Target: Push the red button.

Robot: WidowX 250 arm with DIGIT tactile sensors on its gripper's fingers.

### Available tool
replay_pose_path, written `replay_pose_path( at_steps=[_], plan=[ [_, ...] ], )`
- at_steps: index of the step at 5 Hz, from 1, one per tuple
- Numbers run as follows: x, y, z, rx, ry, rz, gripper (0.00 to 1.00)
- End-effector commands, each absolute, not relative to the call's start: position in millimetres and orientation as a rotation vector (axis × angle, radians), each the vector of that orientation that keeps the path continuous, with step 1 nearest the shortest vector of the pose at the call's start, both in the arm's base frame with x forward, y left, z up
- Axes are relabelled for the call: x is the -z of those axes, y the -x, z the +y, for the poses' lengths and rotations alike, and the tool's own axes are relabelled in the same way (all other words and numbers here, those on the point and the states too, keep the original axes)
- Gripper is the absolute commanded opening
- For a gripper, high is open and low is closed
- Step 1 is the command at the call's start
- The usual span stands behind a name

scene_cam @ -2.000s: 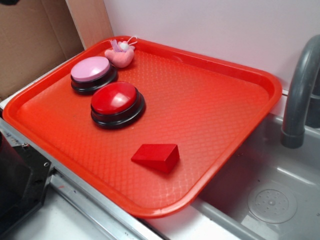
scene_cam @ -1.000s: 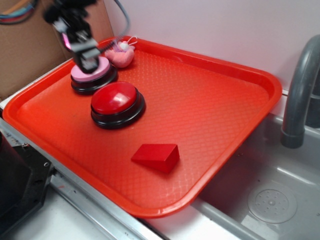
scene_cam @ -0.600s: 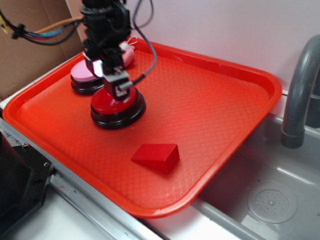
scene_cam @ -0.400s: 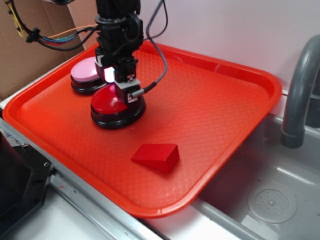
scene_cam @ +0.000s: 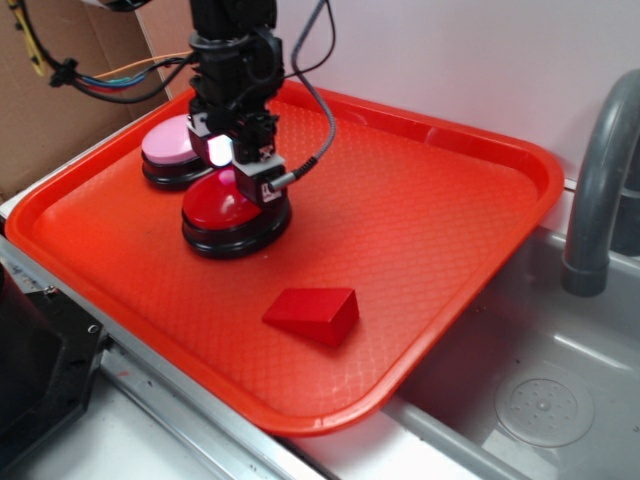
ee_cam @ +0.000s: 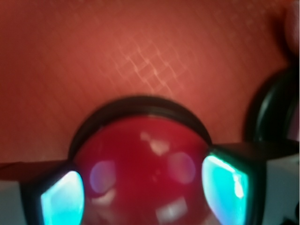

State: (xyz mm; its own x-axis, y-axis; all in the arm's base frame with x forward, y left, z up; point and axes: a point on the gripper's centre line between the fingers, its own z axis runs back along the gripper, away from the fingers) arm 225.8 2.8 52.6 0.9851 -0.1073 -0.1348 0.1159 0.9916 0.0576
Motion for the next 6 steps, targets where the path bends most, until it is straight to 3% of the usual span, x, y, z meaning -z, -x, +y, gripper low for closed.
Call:
replay_pose_path(
  at_steps=[1, 2, 4, 6],
  plan=[
    [-154.9, -221.4, 16.9, 0.22, -0.153, -0.011, 1.0],
    [-168.0, -203.9, 25.2, 0.231, -0.067, 0.0, 1.0],
    [-197.7, -177.6, 18.5, 0.256, -0.127, 0.044, 1.0],
    [-210.8, -170.2, 14.9, 0.257, -0.054, 0.097, 1.0]
  ],
)
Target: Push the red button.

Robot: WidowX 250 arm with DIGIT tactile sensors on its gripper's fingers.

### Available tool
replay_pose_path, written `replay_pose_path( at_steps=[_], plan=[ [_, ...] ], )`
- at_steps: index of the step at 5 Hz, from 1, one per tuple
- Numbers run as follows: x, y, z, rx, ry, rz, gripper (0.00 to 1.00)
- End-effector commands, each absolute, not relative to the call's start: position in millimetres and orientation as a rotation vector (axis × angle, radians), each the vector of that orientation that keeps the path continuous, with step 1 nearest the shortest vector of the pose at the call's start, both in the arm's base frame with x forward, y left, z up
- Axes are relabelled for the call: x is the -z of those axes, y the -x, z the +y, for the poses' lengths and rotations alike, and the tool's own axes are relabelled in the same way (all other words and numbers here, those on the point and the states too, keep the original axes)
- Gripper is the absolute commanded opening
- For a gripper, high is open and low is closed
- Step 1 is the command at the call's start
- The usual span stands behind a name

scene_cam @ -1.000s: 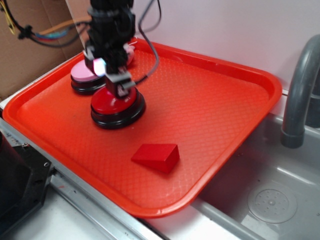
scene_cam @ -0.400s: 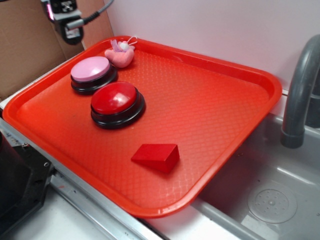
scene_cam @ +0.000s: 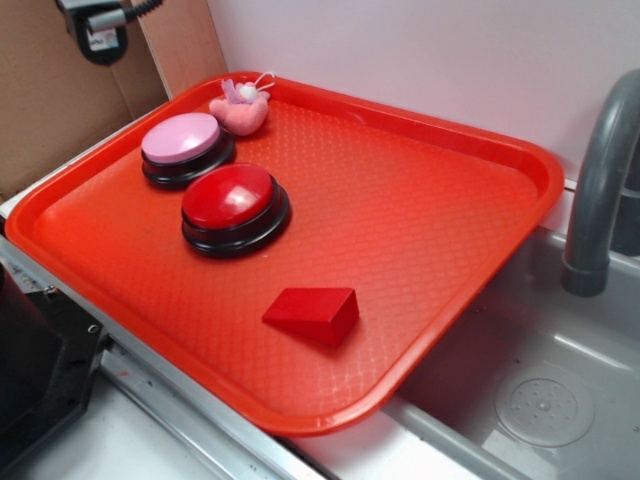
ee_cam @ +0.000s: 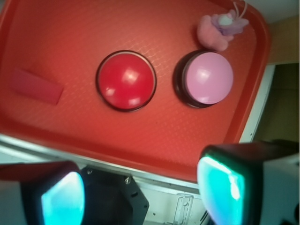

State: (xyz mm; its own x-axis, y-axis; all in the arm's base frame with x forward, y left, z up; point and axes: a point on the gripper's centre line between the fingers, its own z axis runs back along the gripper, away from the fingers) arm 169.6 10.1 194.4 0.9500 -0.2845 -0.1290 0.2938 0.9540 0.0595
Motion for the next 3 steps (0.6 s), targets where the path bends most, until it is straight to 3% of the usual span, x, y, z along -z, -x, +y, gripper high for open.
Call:
replay_pose_path(
  at_steps=[1, 2, 3],
  plan=[
    [-207.4, -174.4, 17.4, 0.164, -0.057, 0.143, 1.0],
    [-210.4, -170.2, 19.5, 0.075, -0.004, 0.085, 1.0],
    [-218.1, -169.6, 21.5, 0.036, -0.004, 0.027, 1.0]
  ],
)
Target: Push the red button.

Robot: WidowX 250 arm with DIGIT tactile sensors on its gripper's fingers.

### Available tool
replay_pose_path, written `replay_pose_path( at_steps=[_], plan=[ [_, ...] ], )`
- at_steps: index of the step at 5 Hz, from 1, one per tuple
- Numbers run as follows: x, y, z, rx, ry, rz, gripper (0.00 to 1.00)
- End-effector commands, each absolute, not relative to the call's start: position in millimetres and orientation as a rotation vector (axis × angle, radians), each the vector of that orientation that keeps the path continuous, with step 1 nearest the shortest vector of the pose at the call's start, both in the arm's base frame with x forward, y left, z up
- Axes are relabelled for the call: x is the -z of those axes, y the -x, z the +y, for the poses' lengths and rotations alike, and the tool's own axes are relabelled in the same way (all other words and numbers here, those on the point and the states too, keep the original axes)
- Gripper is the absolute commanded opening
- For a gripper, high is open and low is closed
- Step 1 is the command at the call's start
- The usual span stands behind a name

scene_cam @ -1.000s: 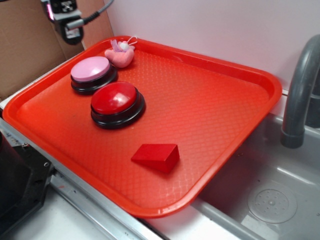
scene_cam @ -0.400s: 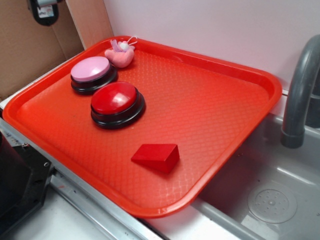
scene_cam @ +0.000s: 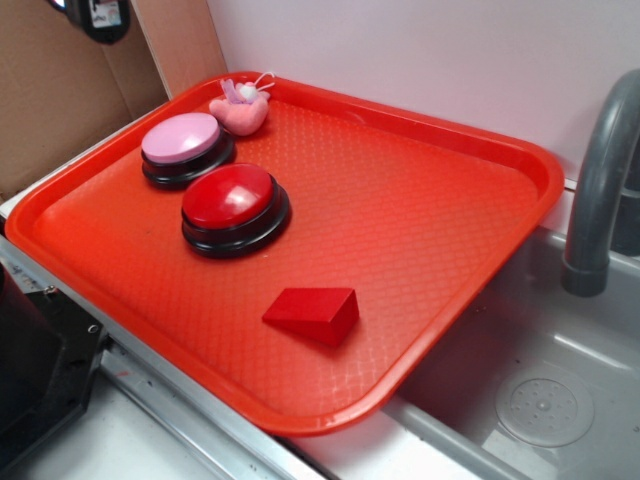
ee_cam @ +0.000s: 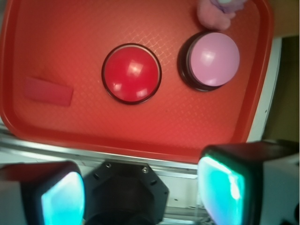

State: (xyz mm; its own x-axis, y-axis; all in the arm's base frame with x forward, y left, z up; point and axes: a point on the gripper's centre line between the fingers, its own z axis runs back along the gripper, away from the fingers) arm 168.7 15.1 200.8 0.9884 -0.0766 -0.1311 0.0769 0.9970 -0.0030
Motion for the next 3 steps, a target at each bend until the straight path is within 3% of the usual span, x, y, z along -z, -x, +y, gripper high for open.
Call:
replay_pose_path(
  at_steps=[1, 3],
  plan=[
    [-217.9, -171.8, 26.6, 0.04, -0.053, -0.052, 1.0],
    [-210.2, -182.1, 40.1, -0.02, -0.036, -0.025, 1.0]
  ],
)
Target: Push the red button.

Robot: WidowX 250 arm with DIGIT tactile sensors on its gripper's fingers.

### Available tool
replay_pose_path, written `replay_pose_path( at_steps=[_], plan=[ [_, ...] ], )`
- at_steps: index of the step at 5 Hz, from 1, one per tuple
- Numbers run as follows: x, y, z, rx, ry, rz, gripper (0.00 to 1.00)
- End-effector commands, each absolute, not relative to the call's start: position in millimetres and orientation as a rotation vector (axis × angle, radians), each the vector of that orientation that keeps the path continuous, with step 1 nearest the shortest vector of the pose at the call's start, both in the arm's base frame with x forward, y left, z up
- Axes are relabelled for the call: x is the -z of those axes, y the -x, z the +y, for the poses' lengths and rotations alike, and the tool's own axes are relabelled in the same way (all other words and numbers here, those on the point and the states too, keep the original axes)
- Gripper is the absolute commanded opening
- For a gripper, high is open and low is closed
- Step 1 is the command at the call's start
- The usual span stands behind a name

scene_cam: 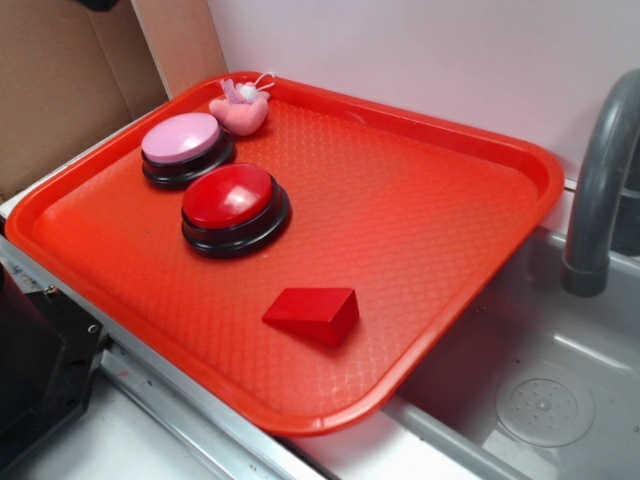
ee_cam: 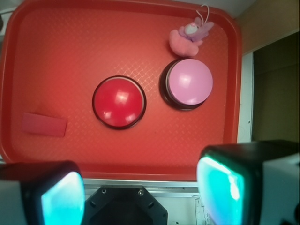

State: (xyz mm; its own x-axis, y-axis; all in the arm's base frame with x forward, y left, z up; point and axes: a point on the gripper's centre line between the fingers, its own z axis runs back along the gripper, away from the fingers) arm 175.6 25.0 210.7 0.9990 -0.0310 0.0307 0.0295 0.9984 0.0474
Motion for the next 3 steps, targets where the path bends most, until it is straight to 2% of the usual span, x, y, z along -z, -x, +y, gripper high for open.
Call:
replay_pose_path(
  at_steps=[1, 3],
  plan=[
    [-208.1, -185.5, 55.4, -0.07, -0.033, -0.018, 1.0],
    [-205.2, -188.0, 56.6, -0.075, -0.015, 0.019, 1.0]
  ],
)
